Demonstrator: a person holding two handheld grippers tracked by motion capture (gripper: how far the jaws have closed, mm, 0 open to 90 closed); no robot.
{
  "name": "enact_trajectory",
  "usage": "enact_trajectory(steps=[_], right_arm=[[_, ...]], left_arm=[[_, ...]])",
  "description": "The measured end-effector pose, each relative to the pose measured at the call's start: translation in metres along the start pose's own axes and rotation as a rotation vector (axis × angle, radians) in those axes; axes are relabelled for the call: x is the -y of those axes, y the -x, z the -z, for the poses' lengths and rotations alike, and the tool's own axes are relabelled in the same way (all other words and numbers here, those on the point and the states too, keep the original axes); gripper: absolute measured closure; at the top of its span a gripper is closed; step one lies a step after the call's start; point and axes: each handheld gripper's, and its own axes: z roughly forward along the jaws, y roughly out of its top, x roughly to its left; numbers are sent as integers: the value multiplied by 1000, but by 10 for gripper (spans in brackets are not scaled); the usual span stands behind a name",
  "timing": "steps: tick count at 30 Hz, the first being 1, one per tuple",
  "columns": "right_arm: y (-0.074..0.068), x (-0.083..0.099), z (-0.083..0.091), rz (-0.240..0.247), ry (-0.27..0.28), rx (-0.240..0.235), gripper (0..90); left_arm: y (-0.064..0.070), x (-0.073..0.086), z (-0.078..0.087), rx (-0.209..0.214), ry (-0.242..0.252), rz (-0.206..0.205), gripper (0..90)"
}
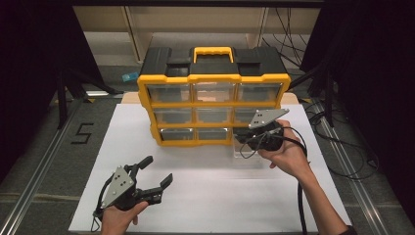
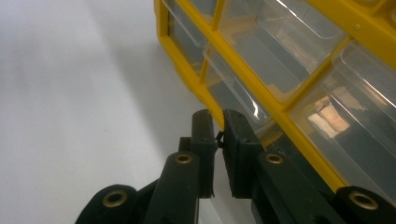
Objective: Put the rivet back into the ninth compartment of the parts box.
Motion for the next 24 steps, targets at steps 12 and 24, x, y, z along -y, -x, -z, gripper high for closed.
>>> enact_trajectory(steps=[12,24], right_arm=[[11,9,1,-26,-16,26,836],[21,19,-1,-44,-55,56,836]], left_arm=[[0,0,0,0,-2,3,161],[1,0,0,1,-3,3,160]])
